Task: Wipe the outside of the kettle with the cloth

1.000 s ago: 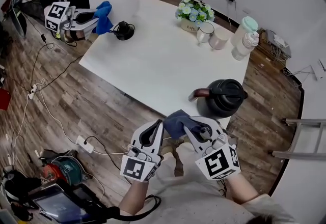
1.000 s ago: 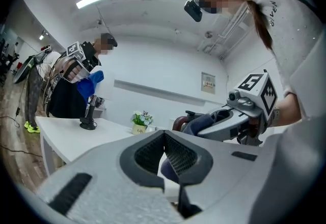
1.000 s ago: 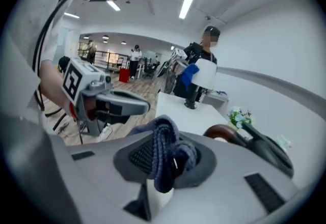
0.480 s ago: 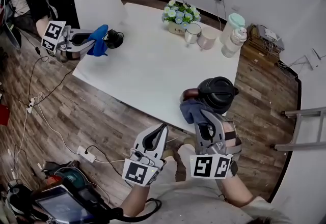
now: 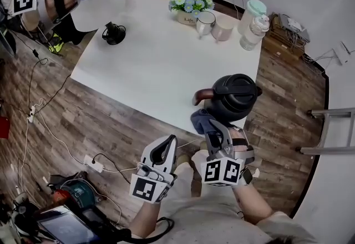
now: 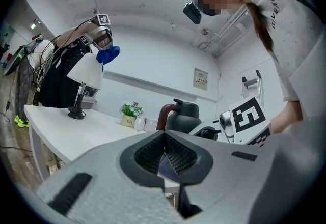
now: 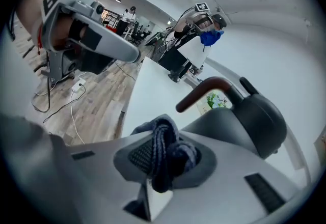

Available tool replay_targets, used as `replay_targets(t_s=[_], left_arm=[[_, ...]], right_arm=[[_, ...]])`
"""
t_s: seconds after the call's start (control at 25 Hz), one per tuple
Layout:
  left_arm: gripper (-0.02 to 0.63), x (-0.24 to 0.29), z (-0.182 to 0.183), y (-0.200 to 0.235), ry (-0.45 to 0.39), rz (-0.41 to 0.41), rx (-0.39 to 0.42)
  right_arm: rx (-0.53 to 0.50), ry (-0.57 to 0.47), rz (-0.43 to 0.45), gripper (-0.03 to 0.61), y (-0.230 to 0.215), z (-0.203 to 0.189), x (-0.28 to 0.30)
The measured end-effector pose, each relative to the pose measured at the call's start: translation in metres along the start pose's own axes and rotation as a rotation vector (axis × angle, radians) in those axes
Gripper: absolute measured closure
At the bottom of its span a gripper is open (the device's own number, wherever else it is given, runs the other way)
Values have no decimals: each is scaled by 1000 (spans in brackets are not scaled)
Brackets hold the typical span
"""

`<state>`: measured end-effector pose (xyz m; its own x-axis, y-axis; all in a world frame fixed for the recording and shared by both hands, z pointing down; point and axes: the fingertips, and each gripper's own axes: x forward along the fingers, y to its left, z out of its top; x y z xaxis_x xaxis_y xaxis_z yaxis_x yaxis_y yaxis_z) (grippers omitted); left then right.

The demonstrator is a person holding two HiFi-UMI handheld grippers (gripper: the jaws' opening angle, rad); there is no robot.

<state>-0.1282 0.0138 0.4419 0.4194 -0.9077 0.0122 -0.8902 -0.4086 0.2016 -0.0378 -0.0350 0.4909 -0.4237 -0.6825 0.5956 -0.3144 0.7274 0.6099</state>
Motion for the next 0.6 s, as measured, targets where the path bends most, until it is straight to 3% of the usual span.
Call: replay_targets(t_s=[0.16, 0.48, 0.6], left_arm=[[606, 4, 0, -2, 0, -11, 0], [606, 25, 21, -28, -38, -89, 21], [606, 31, 25, -38, -38, -123, 33]], right_arm=[[64, -127, -3, 515, -11, 18, -26], [19, -358, -140, 515, -73, 53, -104], [73, -355, -160, 515, -82, 44, -101]])
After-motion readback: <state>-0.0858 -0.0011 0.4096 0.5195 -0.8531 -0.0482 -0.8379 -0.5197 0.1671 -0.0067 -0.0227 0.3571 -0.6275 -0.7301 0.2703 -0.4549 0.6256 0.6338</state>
